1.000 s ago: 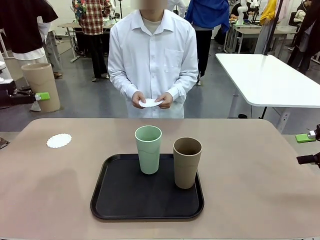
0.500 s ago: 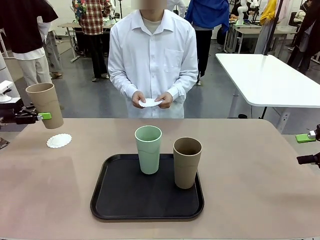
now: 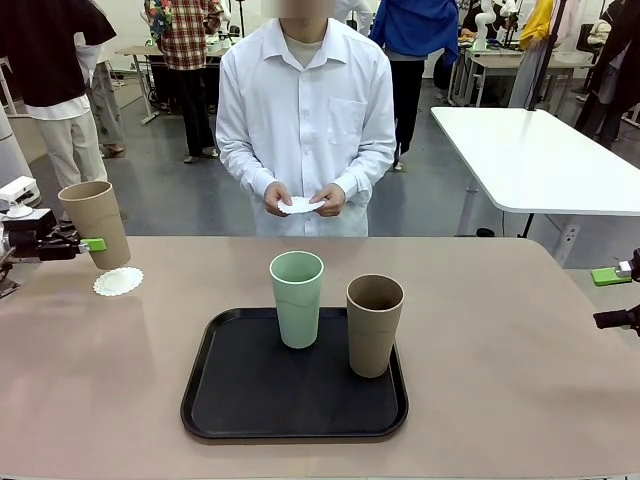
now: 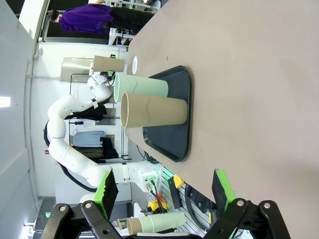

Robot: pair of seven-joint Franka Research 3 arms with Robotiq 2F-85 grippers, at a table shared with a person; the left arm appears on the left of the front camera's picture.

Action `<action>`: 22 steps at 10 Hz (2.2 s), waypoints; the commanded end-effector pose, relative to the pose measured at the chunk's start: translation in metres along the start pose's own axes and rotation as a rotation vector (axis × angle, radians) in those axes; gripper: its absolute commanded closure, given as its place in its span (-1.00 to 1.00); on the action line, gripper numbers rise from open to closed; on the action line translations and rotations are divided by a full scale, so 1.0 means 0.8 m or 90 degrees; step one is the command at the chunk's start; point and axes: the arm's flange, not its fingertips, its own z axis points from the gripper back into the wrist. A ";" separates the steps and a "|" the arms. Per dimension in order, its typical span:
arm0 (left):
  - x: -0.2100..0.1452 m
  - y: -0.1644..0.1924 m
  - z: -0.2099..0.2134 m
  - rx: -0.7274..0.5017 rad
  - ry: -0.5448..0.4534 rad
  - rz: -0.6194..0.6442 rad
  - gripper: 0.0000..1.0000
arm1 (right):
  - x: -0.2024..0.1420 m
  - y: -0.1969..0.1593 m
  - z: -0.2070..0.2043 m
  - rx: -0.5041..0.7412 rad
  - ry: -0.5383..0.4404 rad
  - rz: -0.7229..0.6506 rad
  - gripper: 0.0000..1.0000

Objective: Place coasters on the table and set cups on them.
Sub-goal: Pick up one Reusable plastic cup and place it on a coaster set by the human.

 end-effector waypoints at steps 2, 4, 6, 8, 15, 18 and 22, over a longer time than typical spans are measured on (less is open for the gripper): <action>-0.007 0.013 0.012 -0.008 0.007 0.020 -0.68 | 0.002 0.000 -0.001 0.010 -0.001 0.002 -1.00; -0.023 0.017 0.014 -0.016 0.008 0.020 -0.68 | 0.002 0.000 -0.001 0.010 -0.001 0.002 -1.00; -0.031 0.017 0.014 -0.018 0.012 0.014 -0.68 | 0.002 0.000 -0.001 0.010 -0.001 0.002 -1.00; -0.038 0.021 0.013 -0.016 0.018 0.010 -0.68 | 0.002 0.000 -0.001 0.010 -0.001 0.002 -1.00; -0.059 0.023 0.013 -0.031 0.020 0.013 -0.68 | 0.002 0.000 -0.001 0.010 -0.001 0.002 -1.00; -0.067 0.021 0.011 -0.041 0.025 0.013 -0.68 | 0.002 0.000 -0.001 0.010 -0.001 0.002 -1.00; -0.069 0.020 0.012 -0.046 0.030 0.009 -0.95 | 0.002 0.000 -0.001 0.010 -0.001 0.002 -1.00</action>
